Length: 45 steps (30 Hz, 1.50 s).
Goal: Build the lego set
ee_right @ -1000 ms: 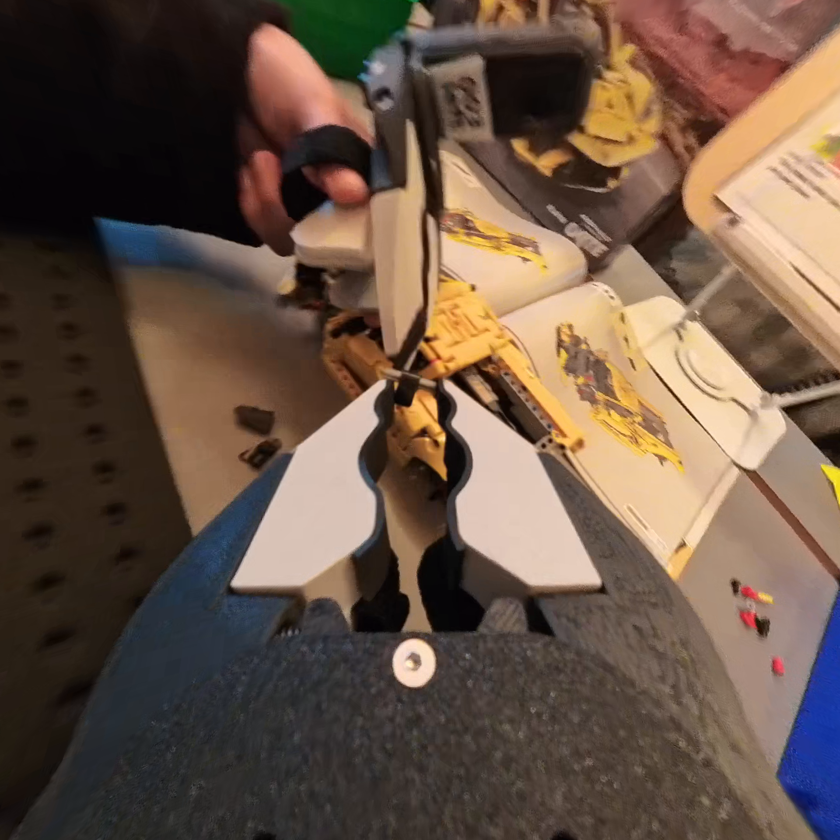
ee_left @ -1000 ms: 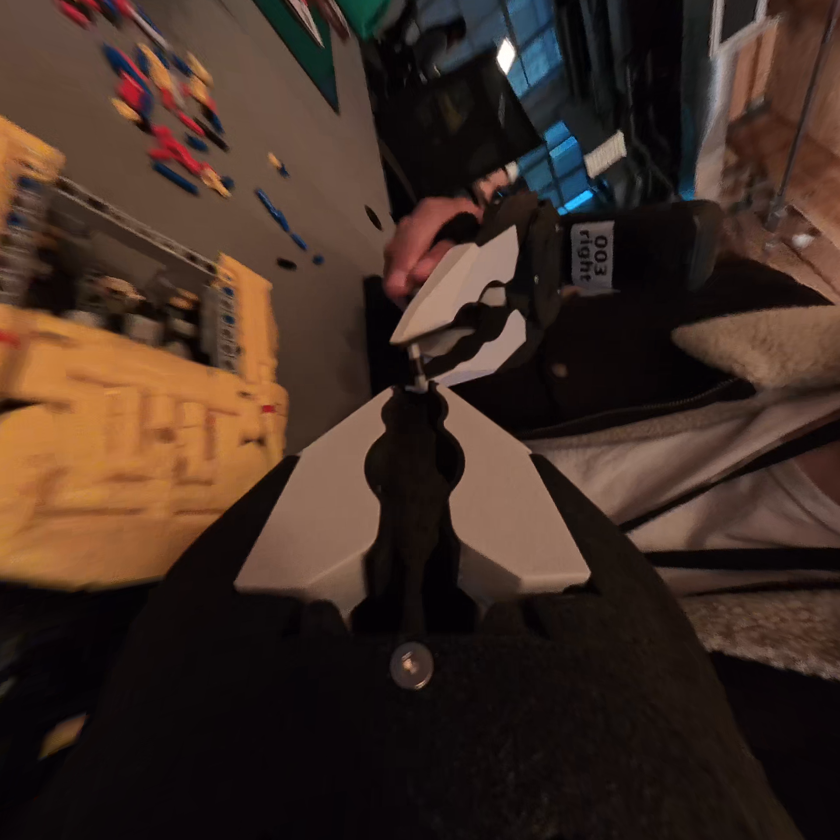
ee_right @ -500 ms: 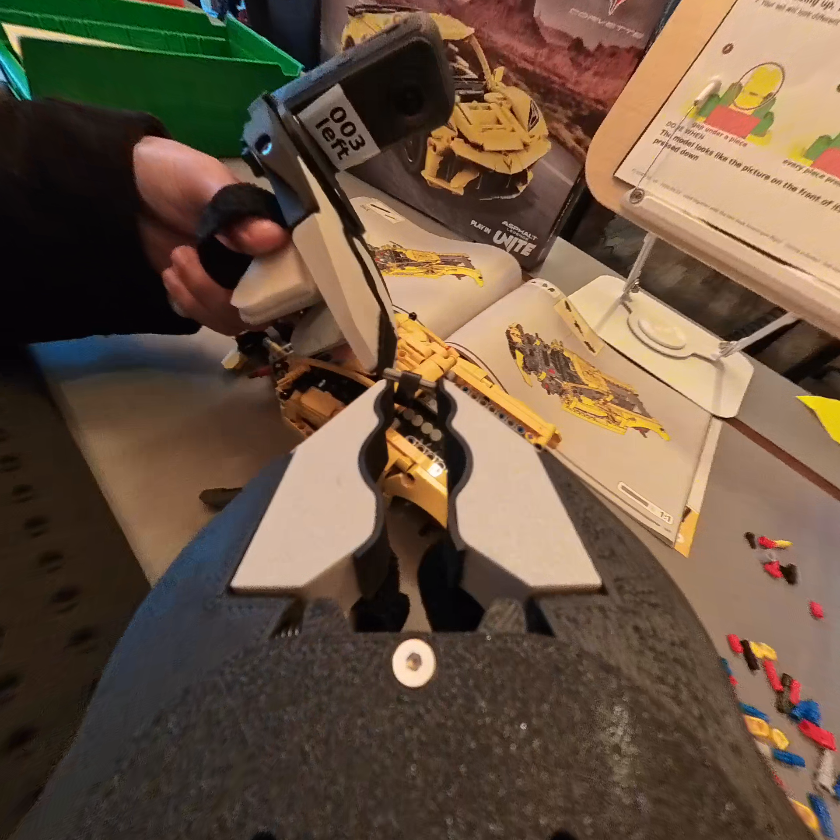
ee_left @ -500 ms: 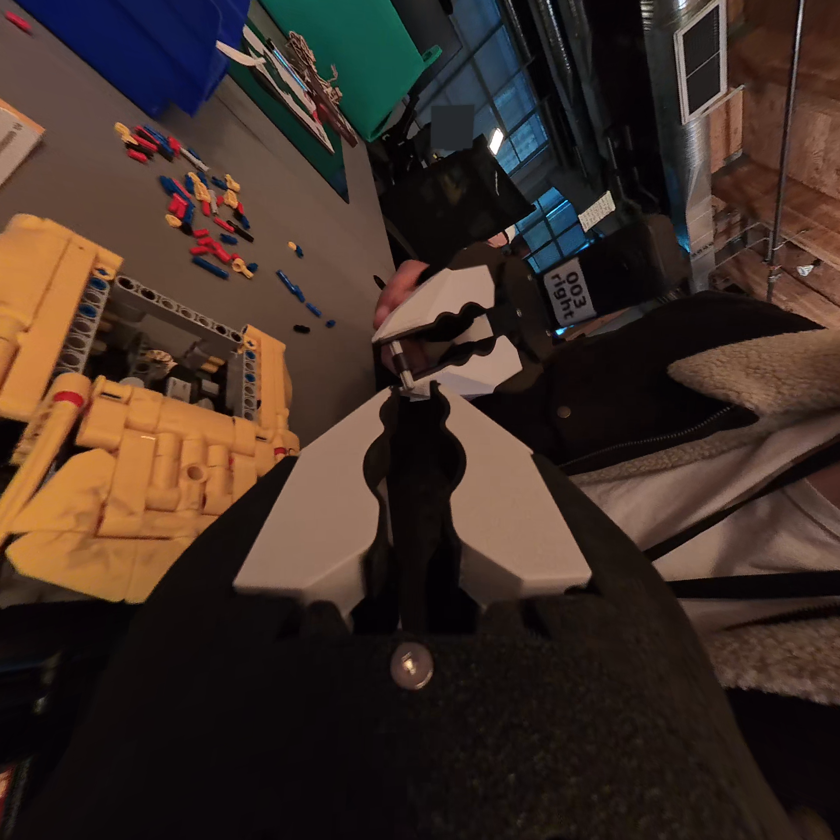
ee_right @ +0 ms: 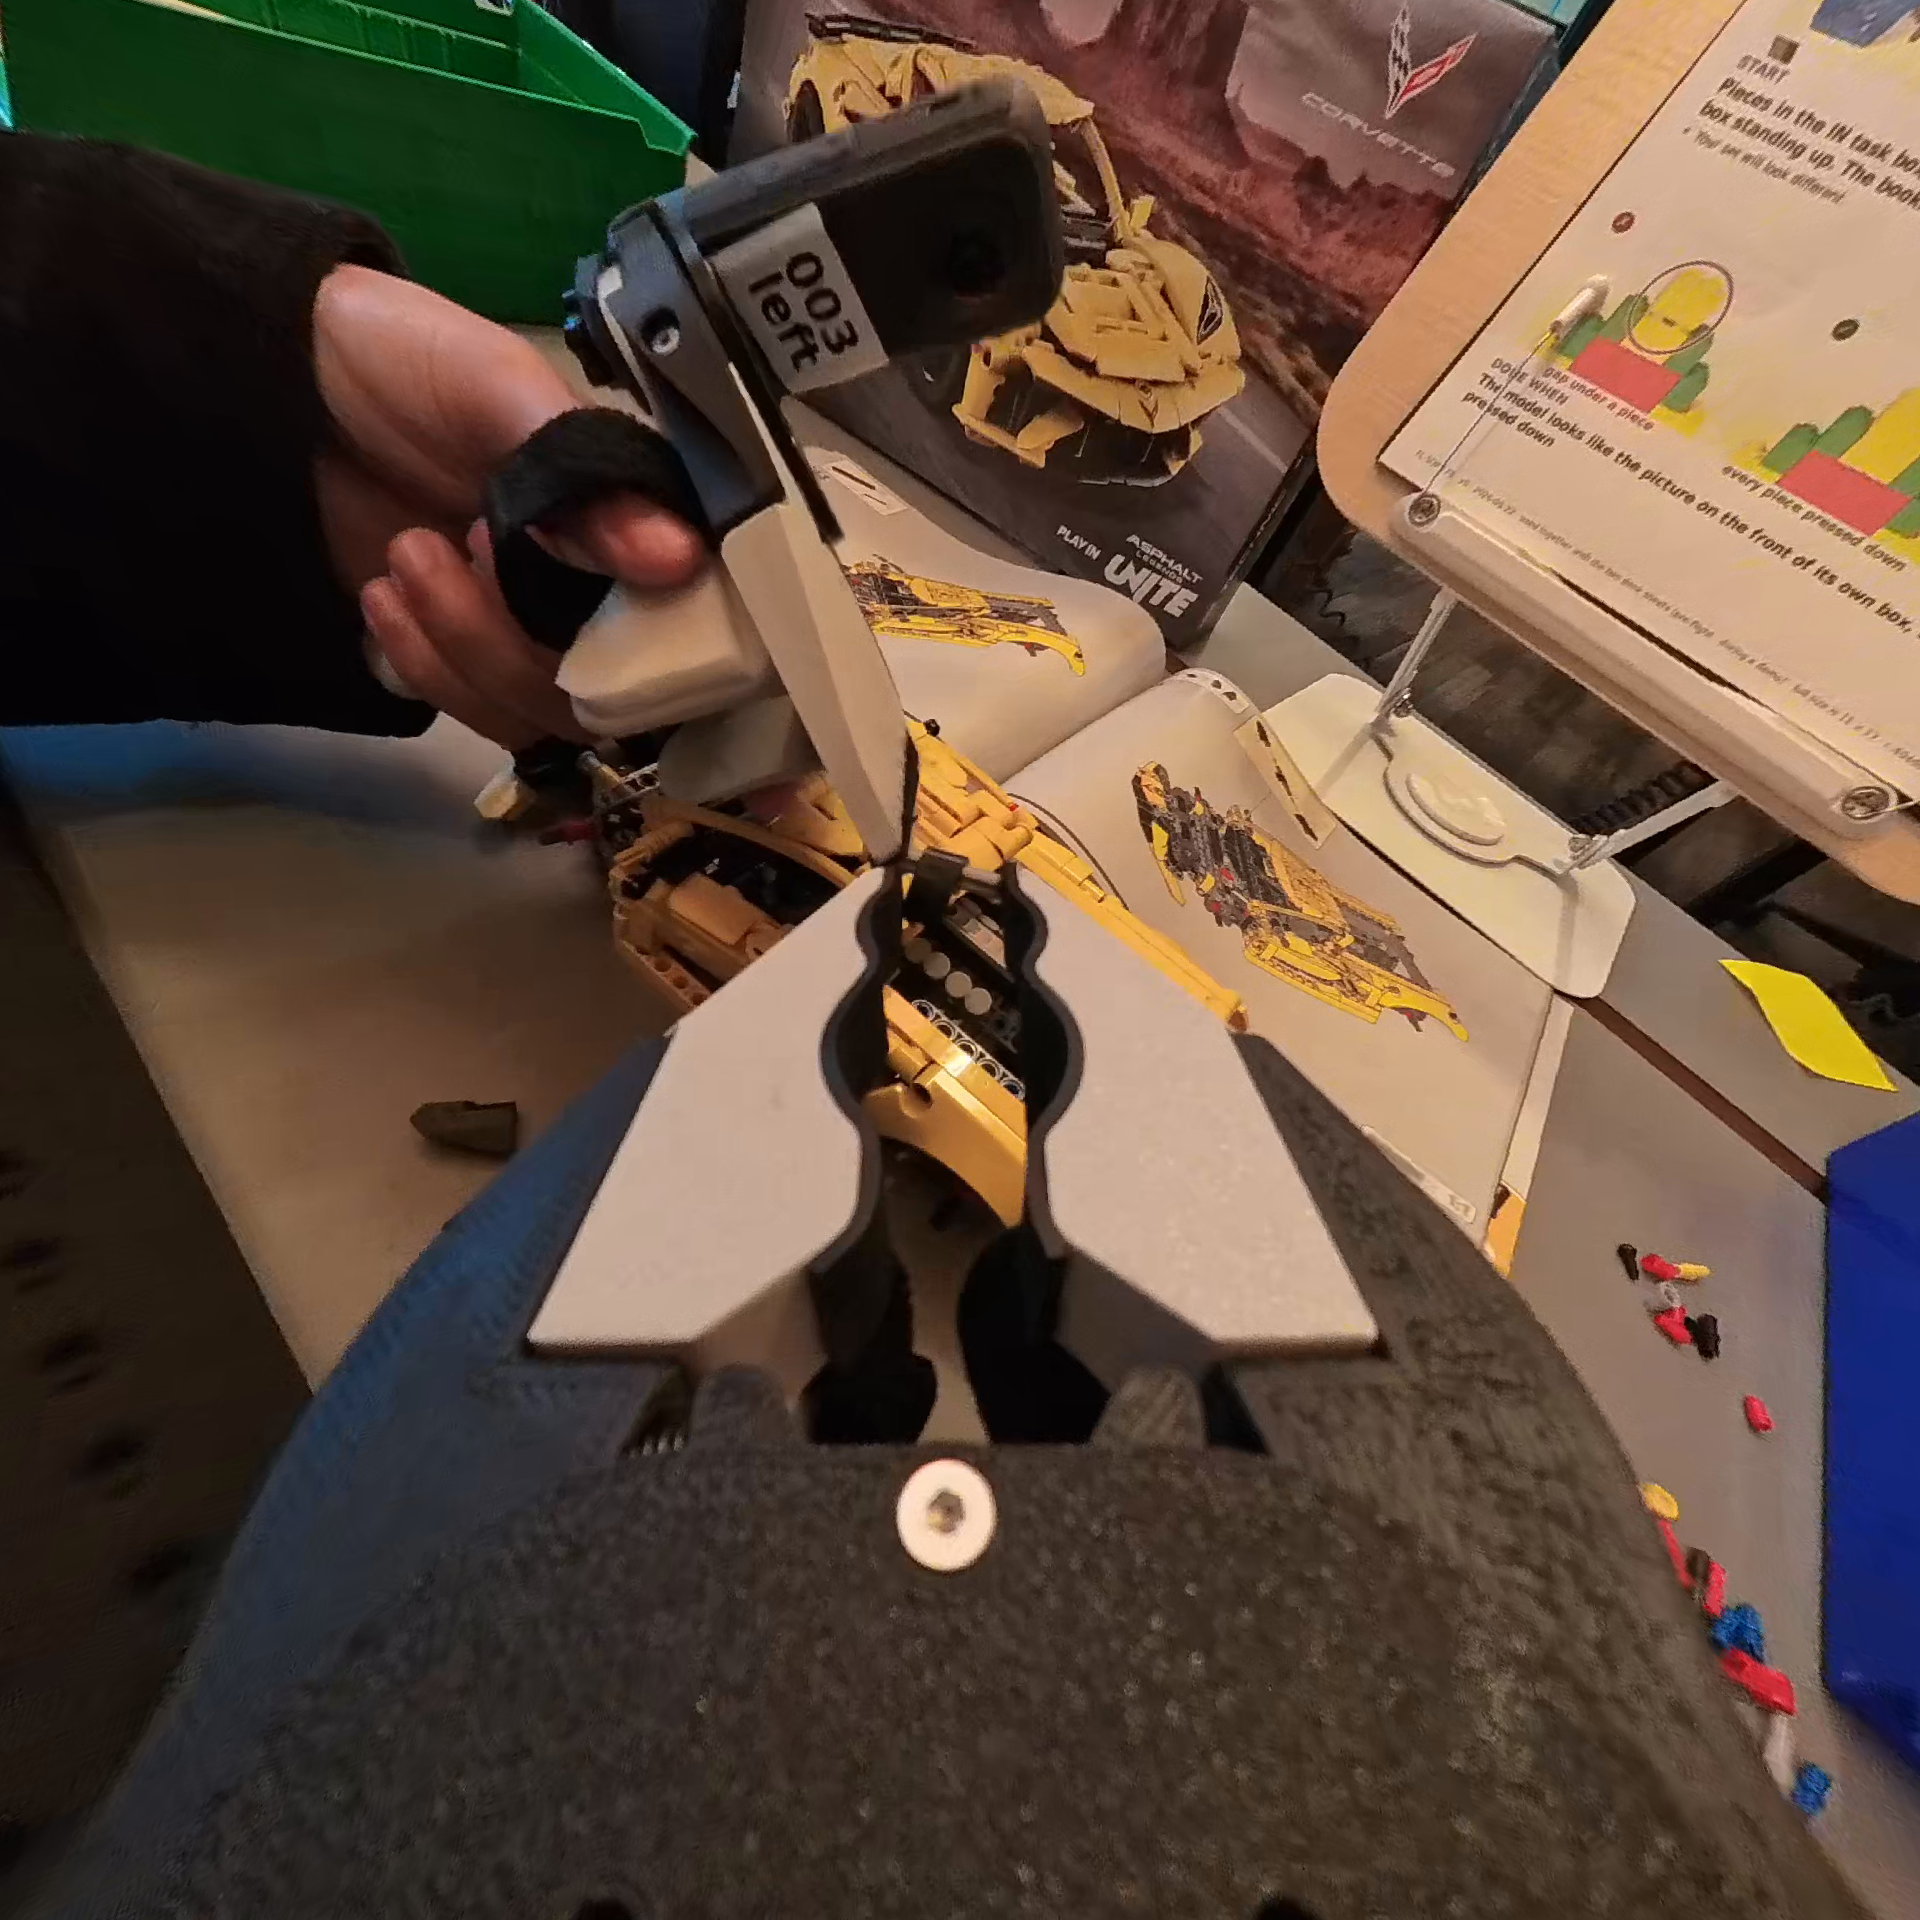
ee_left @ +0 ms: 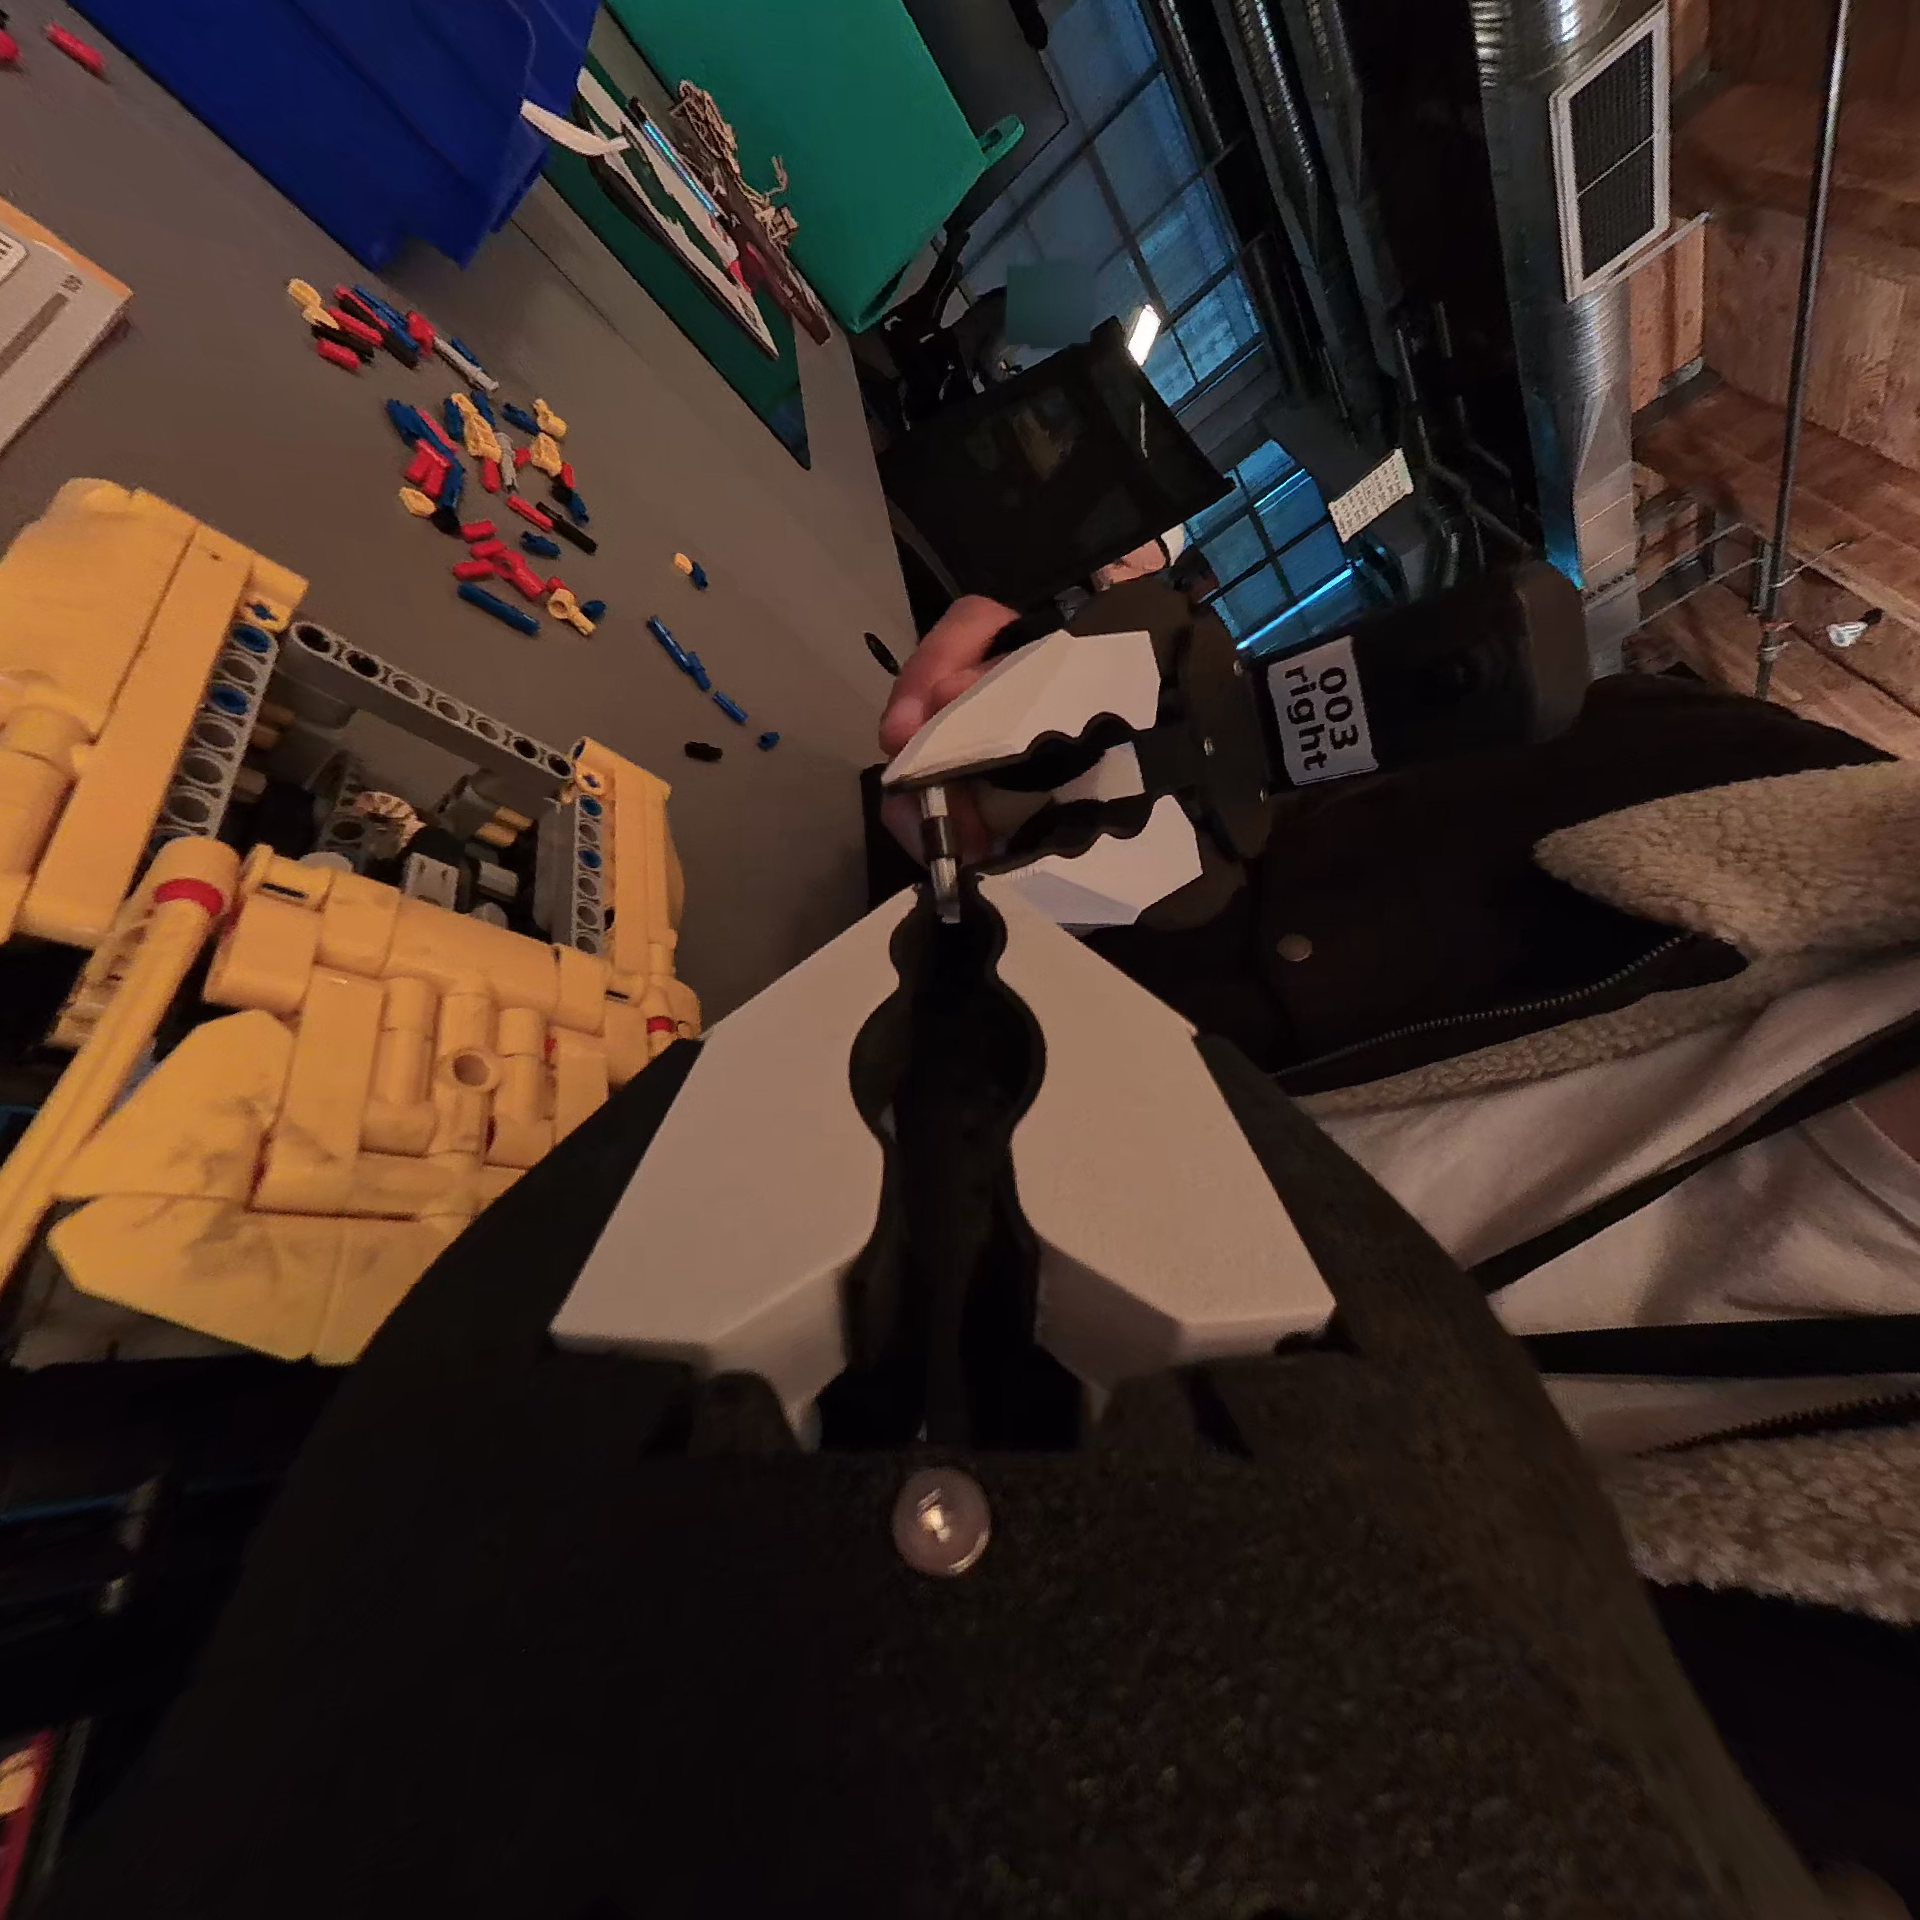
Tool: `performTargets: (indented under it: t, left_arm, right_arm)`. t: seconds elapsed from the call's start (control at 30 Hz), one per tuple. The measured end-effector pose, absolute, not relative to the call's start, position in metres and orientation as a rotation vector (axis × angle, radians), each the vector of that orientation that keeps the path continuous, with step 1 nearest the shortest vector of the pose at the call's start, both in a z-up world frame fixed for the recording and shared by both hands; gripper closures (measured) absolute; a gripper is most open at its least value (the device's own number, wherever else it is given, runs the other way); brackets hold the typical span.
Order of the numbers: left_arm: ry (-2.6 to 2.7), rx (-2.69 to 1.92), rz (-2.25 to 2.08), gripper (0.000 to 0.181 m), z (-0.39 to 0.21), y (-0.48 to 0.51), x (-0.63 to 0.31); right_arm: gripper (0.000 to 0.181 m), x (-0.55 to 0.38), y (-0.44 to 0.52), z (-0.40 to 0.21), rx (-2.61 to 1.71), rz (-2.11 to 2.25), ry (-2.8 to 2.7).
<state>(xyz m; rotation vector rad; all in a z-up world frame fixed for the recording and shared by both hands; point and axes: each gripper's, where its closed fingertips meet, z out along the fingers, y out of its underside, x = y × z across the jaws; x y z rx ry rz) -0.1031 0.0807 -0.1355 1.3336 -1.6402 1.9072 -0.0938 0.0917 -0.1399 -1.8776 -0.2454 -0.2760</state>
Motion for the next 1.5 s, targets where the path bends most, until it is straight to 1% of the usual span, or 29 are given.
performTargets:
  t: [0.17, 0.33, 0.67, 0.83, 1.1, 1.2, 1.27, 1.33, 1.4, 1.5]
  left_arm:
    - [-1.669, 1.366, 1.912, 0.178, -0.137, 0.083, -0.101]
    - [-1.612, 1.412, 1.948, 0.179, -0.133, 0.099, -0.098]
    - [-1.516, 1.595, 2.146, 0.178, -0.12, 0.163, -0.088]
    - [-1.488, 1.634, 2.173, 0.178, -0.119, 0.173, -0.088]
    - [-1.514, 1.572, 2.136, 0.178, -0.121, 0.16, -0.09]
    - [-1.562, 1.51, 2.127, 0.179, -0.119, 0.148, -0.092]
    - [-1.618, 1.438, 2.111, 0.178, -0.118, 0.137, -0.097]
    - [-1.68, 1.362, 2.093, 0.178, -0.118, 0.125, -0.103]
    - [-1.734, 1.271, 2.074, 0.179, -0.115, 0.112, -0.111]
    - [-1.83, 1.161, 2.007, 0.179, -0.117, 0.093, -0.124]
  right_arm:
    - [0.163, -0.092, 0.093, -0.141, -1.852, -0.218, -0.198]
    - [0.156, -0.085, 0.091, -0.142, -1.802, -0.082, -0.107]
    - [0.156, -0.01, 0.077, -0.149, -1.806, -0.382, 0.204]
    - [0.156, -0.002, 0.075, -0.157, -1.821, -0.259, 0.307]
    - [0.157, -0.004, 0.079, -0.158, -1.804, -0.115, 0.337]
    - [0.158, -0.024, 0.084, -0.151, -1.77, 0.025, 0.265]
    - [0.162, -0.047, 0.087, -0.14, -1.719, 0.185, 0.186]
    - [0.16, -0.076, 0.088, -0.134, -1.688, 0.412, 0.105]
    - [0.151, -0.099, 0.086, -0.131, -1.686, 0.61, 0.047]
    - [0.151, -0.107, 0.084, -0.131, -1.695, 0.749, 0.045]
